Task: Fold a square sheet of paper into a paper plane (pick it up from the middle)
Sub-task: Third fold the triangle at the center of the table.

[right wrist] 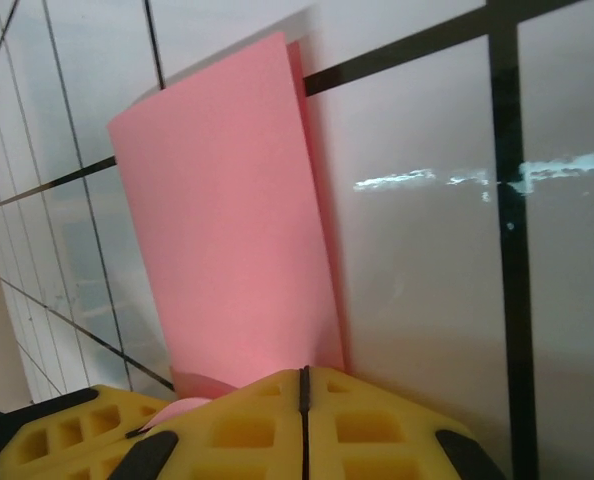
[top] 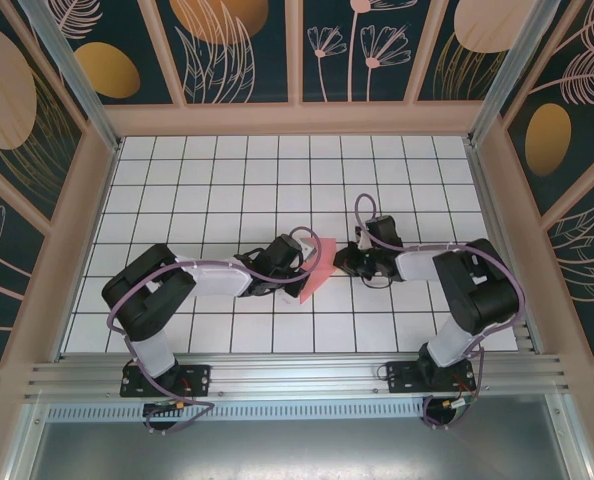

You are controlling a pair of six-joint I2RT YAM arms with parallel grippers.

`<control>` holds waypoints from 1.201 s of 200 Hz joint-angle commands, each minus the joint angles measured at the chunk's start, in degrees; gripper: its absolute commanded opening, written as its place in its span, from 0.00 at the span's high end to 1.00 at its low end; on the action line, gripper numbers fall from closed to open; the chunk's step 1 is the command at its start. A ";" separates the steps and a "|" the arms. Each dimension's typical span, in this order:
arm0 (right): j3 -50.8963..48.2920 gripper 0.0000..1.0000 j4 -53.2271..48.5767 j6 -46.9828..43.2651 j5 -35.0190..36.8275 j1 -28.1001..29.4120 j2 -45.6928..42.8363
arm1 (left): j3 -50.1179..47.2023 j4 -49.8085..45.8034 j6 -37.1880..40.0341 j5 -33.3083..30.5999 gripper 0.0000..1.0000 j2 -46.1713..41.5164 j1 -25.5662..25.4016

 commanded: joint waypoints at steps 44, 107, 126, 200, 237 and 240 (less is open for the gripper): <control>-0.38 0.91 3.31 0.85 -4.47 2.42 -3.35 | -0.36 -6.20 -0.86 -0.77 0.92 1.20 0.33; -0.95 0.93 2.91 -1.89 -0.73 2.92 4.34 | 1.48 -8.14 -2.45 -2.61 0.85 -1.57 0.32; -0.80 0.94 2.80 -2.71 -0.54 2.97 5.42 | 2.61 -10.24 -3.68 -5.77 0.70 -4.61 0.32; 0.61 0.94 1.59 -3.07 -0.21 2.93 4.58 | 7.07 -10.33 -9.47 0.07 0.83 -10.35 0.32; 1.49 0.94 1.05 -3.16 -0.14 2.99 4.56 | 7.14 -8.77 -10.95 3.60 0.92 -4.95 0.32; 1.57 0.94 1.02 -3.16 -0.11 2.94 4.53 | 7.24 -8.75 -11.08 3.62 0.93 -4.42 0.32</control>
